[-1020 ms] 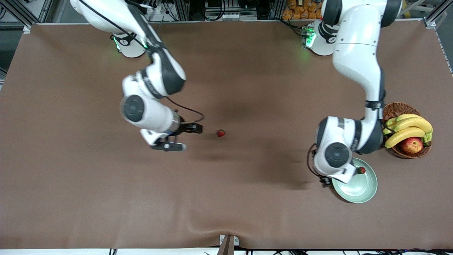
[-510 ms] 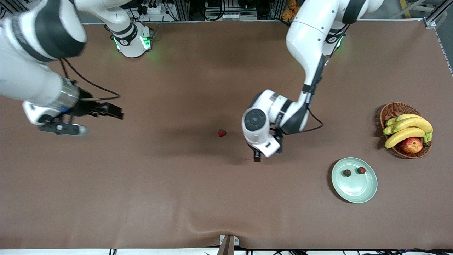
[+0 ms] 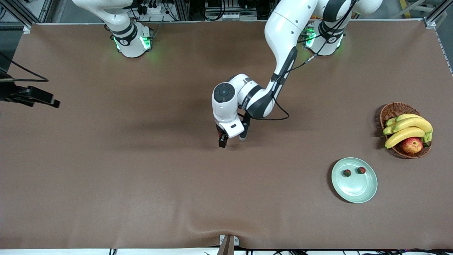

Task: Collect all strawberries into plate

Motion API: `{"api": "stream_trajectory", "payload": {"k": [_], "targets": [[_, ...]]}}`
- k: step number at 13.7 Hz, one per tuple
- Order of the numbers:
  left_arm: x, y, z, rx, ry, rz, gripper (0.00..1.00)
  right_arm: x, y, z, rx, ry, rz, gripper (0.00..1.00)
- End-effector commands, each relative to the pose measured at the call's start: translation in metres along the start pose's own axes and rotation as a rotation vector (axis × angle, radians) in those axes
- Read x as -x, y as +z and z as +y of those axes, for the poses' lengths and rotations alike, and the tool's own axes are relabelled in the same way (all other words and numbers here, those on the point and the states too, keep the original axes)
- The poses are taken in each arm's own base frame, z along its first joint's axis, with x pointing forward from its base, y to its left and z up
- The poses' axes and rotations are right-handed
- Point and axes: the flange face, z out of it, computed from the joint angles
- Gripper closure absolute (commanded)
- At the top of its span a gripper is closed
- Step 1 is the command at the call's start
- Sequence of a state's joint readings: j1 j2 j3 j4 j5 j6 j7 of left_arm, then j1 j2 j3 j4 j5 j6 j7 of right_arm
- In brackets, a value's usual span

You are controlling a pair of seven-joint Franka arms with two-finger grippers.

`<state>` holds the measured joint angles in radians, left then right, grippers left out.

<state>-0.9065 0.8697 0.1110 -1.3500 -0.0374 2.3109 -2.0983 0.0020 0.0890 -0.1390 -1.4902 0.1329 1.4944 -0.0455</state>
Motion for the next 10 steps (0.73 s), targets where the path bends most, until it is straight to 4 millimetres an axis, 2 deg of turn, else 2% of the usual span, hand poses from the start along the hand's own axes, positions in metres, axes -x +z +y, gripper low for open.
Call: {"api": "stream_trajectory", "payload": {"k": [1,3,6,8,10], "targets": [[0.012,0.005,-0.005,-0.003,0.112,-0.031,0.0,0.014,-0.02,0.02,0.104,-0.096,0.012,0.0],[0.013,0.014,-0.009,-0.015,0.2,-0.031,0.0,0.016,-0.023,0.023,0.119,-0.096,0.014,0.0],[0.016,0.025,-0.012,-0.012,0.225,-0.037,0.0,0.018,-0.023,0.035,0.123,-0.08,0.012,0.0],[0.015,0.035,-0.015,-0.024,0.229,-0.034,0.0,0.02,-0.024,0.032,0.124,-0.078,0.009,0.0],[0.017,0.037,-0.015,-0.02,0.229,-0.035,0.0,0.021,-0.02,0.033,0.121,-0.068,-0.004,0.0]]}}
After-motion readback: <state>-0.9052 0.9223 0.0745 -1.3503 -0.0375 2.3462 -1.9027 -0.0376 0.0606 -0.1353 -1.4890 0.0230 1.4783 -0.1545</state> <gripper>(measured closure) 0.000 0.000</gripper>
